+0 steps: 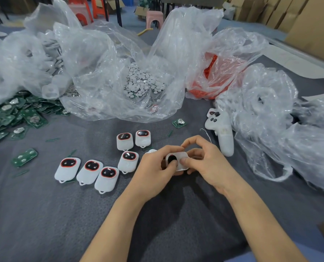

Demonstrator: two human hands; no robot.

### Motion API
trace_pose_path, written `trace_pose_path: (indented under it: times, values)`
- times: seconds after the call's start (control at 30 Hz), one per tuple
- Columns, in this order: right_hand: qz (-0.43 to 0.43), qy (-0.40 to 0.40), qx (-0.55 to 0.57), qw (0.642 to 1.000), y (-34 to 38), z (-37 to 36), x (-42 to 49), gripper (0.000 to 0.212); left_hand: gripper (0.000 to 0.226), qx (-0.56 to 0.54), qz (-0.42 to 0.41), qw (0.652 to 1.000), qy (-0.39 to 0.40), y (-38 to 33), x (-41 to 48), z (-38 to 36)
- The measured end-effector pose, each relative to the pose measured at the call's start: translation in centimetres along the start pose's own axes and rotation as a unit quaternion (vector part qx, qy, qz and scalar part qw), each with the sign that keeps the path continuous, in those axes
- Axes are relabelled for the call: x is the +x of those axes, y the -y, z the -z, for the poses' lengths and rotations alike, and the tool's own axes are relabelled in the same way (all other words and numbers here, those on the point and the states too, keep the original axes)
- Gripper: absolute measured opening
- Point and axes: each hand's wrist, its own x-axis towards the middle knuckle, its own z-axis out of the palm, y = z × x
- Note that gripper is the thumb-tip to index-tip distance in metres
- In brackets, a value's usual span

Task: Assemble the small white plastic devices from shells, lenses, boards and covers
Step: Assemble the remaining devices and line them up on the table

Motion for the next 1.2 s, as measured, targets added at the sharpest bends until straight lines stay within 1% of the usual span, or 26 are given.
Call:
trace_pose_path:
  times: [0.1, 0.23, 0.37, 0.43, 0.5, 0.57, 0.6, 0.73, 0.83, 0.93, 1.07, 1.13, 1.2]
  values:
    - [0.004, 0.000, -0.018, 1.000, -0.1, -0.1, 0.0, 0.031, 0.034, 0.000, -0.001, 1.000, -0.003, 0.0, 0.0, 0.0]
    - [-0.002, 0.010, -0.062, 0.998, -0.1, -0.2, 0.2, 0.033, 0.034, 0.035, -0.006, 0.999, -0.006, 0.4, 0.0, -0.1]
    - [-0.005, 0.014, -0.114, 0.993, 0.1, -0.2, 0.5, 0.031, 0.033, 0.085, -0.030, 0.996, -0.018, 0.4, -0.1, 0.0]
    - [-0.012, 0.008, -0.136, 0.991, 0.2, 0.0, 0.6, 0.028, 0.032, 0.107, -0.059, 0.992, -0.026, 0.2, -0.2, 0.1]
    - [-0.027, 0.009, -0.154, 0.988, 0.4, 0.3, 0.8, 0.027, 0.041, 0.128, -0.092, 0.987, -0.014, 0.1, -0.2, -0.2]
    - [-0.044, 0.015, -0.175, 0.984, 0.7, 0.8, 1.1, 0.027, 0.053, 0.149, -0.108, 0.983, 0.003, 0.1, -0.2, -0.6]
    - [-0.054, 0.022, -0.181, 0.982, 0.8, 1.0, 1.2, 0.025, 0.056, 0.159, -0.111, 0.981, 0.003, 0.1, -0.2, -0.8]
    - [-0.085, 0.047, -0.208, 0.973, 1.3, 1.3, 1.7, 0.016, 0.051, 0.201, -0.111, 0.973, -0.018, 0.1, -0.1, -1.1]
    - [-0.098, 0.065, -0.244, 0.963, 1.8, 1.3, 2.3, 0.012, 0.045, 0.196, -0.110, 0.974, -0.030, 0.2, -0.1, -1.2]
    - [-0.123, 0.095, -0.303, 0.940, 2.4, 1.1, 3.3, 0.013, 0.042, 0.187, -0.106, 0.976, -0.039, 0.1, -0.1, -1.5]
    - [-0.128, 0.092, -0.405, 0.901, 3.2, 0.4, 4.1, 0.018, 0.041, 0.174, -0.098, 0.979, -0.041, 0.1, -0.1, -1.6]
    - [-0.110, 0.082, -0.477, 0.868, 3.7, -0.2, 3.9, 0.014, 0.039, 0.175, -0.095, 0.979, -0.040, 0.0, -0.1, -1.6]
    - [-0.078, 0.063, -0.557, 0.824, 4.2, -0.6, 3.7, 0.014, 0.038, 0.177, -0.096, 0.979, -0.041, 0.0, -0.1, -1.6]
